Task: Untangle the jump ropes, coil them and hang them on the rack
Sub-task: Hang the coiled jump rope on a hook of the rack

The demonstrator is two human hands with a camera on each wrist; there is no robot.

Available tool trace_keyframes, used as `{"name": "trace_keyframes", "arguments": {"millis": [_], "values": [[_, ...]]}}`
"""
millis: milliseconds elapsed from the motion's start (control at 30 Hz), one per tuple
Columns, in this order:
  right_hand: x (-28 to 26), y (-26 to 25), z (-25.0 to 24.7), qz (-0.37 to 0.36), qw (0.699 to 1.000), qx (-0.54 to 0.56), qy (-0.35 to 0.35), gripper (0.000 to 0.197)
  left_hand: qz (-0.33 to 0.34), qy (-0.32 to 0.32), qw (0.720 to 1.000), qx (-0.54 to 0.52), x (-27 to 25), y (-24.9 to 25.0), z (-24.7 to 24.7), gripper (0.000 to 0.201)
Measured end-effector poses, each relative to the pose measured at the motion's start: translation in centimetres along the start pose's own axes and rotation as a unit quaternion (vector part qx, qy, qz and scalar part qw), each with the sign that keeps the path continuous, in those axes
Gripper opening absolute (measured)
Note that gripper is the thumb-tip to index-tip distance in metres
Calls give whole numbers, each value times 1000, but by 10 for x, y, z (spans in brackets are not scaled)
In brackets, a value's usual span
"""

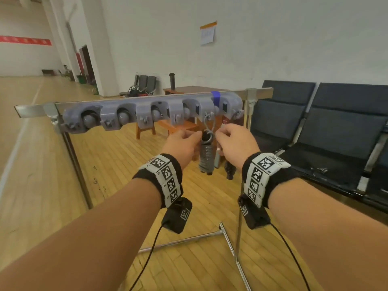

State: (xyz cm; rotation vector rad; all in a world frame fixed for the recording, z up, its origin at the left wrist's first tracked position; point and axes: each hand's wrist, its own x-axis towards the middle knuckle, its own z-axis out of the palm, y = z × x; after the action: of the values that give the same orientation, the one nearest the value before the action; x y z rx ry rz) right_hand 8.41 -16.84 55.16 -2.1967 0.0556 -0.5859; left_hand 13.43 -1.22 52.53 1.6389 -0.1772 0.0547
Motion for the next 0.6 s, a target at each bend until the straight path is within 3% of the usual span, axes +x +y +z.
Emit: {"name": "trace_keyframes", "arguments": {"millis": [67, 100, 200, 267, 333, 467, 600], "values": [[-15, 13, -5, 6, 997, -54, -47, 19, -11, -25, 998, 59, -11, -14, -8, 17], [-63, 43, -2, 46, 991, -85, -94, 18, -75, -52, 993, 73, -56, -54, -3, 15], [-70, 43, -11, 13, 984, -126, -126, 20, -48, -93, 988, 111, -71, -43, -14, 11], [-96, 60, -7, 12, 967, -172, -190, 21, -34, -159, 971, 175, -96, -64, -9, 10], [-141, 93, 10, 13, 938, -205, -279, 23, -16, -264, 927, 267, -135, -108, 4, 9], [-207, 175, 45, 39, 882, -227, -411, 19, -22, -449, 800, 396, -186, -202, 21, 8], [-241, 245, 76, 71, 857, -220, -461, 18, -66, -518, 749, 409, -204, -280, 33, 14]]}}
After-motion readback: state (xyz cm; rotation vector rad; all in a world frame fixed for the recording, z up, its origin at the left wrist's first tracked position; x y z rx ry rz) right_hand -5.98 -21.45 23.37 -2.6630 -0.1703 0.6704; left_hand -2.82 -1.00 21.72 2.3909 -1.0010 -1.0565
